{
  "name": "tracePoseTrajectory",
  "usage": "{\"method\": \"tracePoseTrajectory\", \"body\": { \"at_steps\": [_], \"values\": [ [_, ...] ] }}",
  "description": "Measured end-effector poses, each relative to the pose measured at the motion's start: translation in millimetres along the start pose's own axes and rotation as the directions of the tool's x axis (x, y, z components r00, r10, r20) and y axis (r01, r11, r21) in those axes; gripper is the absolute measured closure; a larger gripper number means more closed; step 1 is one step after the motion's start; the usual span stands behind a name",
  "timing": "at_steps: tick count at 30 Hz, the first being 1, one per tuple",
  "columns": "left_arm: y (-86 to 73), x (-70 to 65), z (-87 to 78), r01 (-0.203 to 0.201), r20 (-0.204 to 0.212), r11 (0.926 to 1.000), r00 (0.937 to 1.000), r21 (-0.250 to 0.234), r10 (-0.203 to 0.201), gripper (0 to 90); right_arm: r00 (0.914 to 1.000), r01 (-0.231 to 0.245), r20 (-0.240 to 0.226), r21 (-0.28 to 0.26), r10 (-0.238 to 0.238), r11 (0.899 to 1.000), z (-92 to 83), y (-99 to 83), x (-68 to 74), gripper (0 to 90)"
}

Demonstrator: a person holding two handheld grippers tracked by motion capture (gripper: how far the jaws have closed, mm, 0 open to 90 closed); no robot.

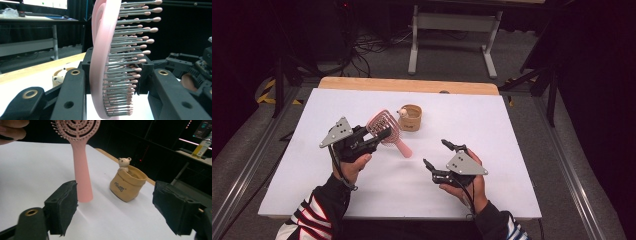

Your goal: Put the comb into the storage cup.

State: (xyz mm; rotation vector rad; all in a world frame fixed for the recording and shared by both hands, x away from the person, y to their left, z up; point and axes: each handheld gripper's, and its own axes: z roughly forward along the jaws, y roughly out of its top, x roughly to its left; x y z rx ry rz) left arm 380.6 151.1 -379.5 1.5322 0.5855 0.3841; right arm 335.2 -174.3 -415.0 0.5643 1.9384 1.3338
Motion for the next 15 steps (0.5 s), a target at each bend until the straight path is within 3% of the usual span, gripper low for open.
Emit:
{"method": "tracePoseTrajectory", "body": {
  "at_steps": [6, 15],
  "values": [
    [1.8, 0.8, -3.5, -0.009, -0.015, 1.0000, 0.9998, 0.000, 0.009, 63.2, 0.9989, -0.032, 0.035, 0.003, 0.031, 0.999, -9.2, -13.1, -10.9, 12.6],
    [3.8, 4.9, -8.6, -0.012, -0.029, 0.9999, 0.9995, -0.006, 0.012, 63.2, 0.9965, -0.045, 0.071, 0.026, 0.043, 0.999, -24.3, -28.3, -23.3, 6.0]
  ]
}}
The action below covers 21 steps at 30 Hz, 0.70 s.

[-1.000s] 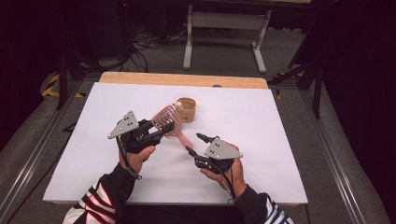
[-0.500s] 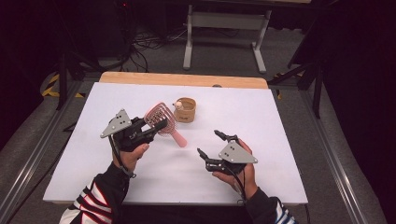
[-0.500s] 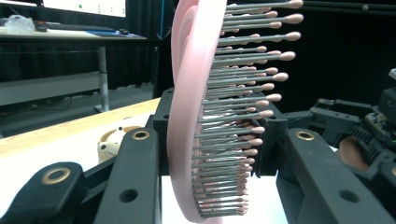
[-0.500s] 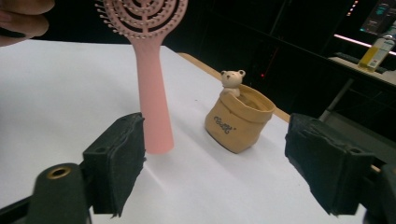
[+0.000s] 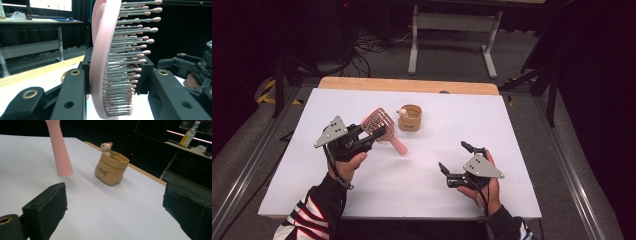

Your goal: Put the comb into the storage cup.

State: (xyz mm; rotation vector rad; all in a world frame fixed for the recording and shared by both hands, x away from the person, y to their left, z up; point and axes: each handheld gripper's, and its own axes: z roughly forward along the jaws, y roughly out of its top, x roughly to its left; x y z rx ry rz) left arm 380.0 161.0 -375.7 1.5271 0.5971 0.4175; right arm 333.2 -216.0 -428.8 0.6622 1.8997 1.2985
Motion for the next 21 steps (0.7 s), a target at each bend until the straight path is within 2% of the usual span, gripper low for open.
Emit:
{"method": "tracePoseTrajectory", "body": {
  "at_steps": [7, 16, 21],
  "values": [
    [1.9, 2.7, -3.0, -0.006, -0.013, 0.9999, 0.9999, -0.008, 0.006, 63.2, 0.9997, -0.020, 0.015, 0.014, 0.020, 1.000, -11.6, -11.2, -8.6, 5.0],
    [5.3, 6.1, -8.0, -0.005, -0.030, 0.9998, 0.9995, -0.021, 0.005, 63.2, 0.9992, -0.013, 0.039, 0.039, 0.012, 0.999, -21.2, -22.2, -14.0, 5.4],
    [8.7, 8.6, -10.8, -0.011, -0.042, 0.9994, 0.9991, -0.034, 0.010, 63.2, 0.9987, 0.006, 0.051, 0.046, -0.009, 0.999, -21.9, -24.0, -13.1, 5.1]
  ]
}}
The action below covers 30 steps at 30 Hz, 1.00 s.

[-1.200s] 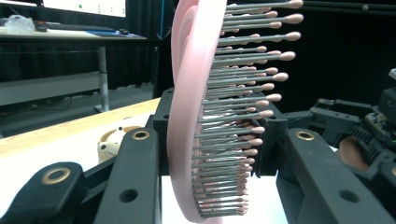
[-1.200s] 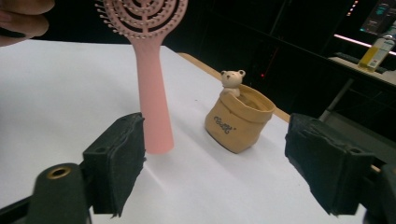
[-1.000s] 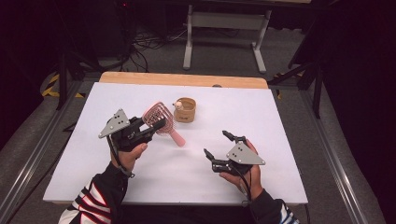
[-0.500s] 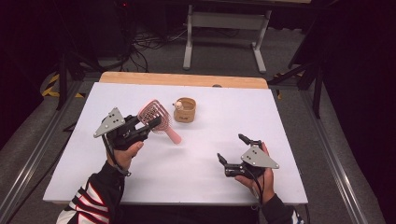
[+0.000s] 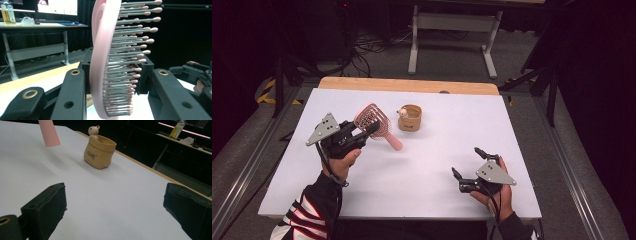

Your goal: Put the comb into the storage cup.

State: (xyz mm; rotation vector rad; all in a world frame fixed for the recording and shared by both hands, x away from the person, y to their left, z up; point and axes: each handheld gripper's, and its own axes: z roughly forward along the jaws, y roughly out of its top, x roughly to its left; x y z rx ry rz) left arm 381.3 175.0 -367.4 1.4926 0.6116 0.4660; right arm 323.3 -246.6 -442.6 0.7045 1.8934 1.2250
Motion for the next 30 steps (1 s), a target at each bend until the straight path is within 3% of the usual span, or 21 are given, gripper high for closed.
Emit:
{"method": "tracePoseTrajectory", "body": {
  "at_steps": [14, 22, 30],
  "values": [
    [24.5, 1.6, -4.7, -0.028, -0.008, 0.9984, 0.9996, -0.048, 0.028, 63.2, 1.0000, 0.007, 0.000, 0.015, -0.007, 1.000, 4.8, -1.1, 3.3, 5.6],
    [41.1, 2.6, 5.2, -0.049, -0.018, 0.9977, 0.9987, -0.048, 0.048, 63.2, 1.0000, 0.008, -0.001, 0.018, -0.008, 1.000, 5.6, -1.2, 3.6, 5.8],
    [53.9, 5.7, 26.9, -0.052, -0.018, 0.9977, 0.9985, -0.044, 0.051, 63.2, 0.9999, 0.010, -0.007, 0.020, -0.010, 1.000, 6.2, -1.7, 4.2, 5.9]
  ]
}}
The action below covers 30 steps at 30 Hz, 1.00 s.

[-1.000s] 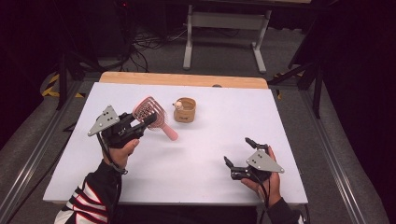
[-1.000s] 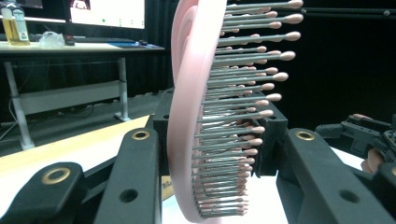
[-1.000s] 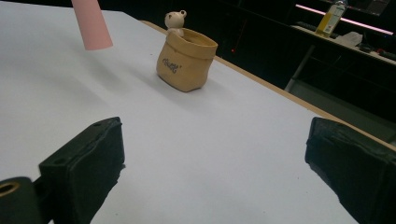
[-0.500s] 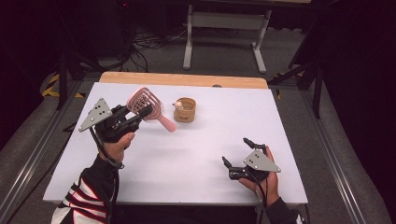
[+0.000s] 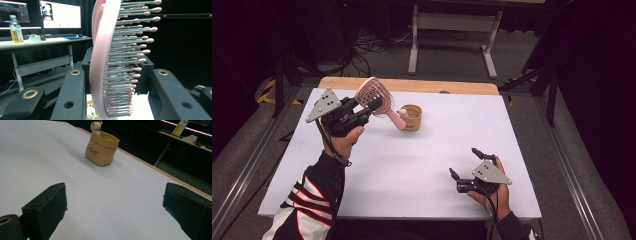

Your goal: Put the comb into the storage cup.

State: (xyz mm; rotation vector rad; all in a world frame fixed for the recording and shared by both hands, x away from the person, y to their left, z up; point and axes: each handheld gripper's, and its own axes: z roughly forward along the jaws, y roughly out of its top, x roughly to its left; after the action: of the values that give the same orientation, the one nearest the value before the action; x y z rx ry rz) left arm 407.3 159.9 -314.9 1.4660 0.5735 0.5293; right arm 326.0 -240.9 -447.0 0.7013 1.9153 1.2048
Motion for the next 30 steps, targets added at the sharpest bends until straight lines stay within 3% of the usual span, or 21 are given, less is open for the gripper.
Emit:
{"method": "tracePoseTrajectory", "body": {
  "at_steps": [13, 30],
  "values": [
    [4.9, 3.8, 28.8, 0.006, -0.001, 0.9999, 1.0000, -0.010, -0.006, 63.2, 0.9997, -0.008, -0.025, -0.010, 0.007, 1.000, -0.2, -0.1, -0.3, 6.1],
    [-0.9, 7.5, 79.0, 0.000, -0.033, 0.9987, 0.9995, 0.051, 0.001, 63.2, 0.9993, -0.004, -0.038, -0.019, 0.003, 1.000, -1.7, 0.6, -0.5, 6.1]
  ]
}}
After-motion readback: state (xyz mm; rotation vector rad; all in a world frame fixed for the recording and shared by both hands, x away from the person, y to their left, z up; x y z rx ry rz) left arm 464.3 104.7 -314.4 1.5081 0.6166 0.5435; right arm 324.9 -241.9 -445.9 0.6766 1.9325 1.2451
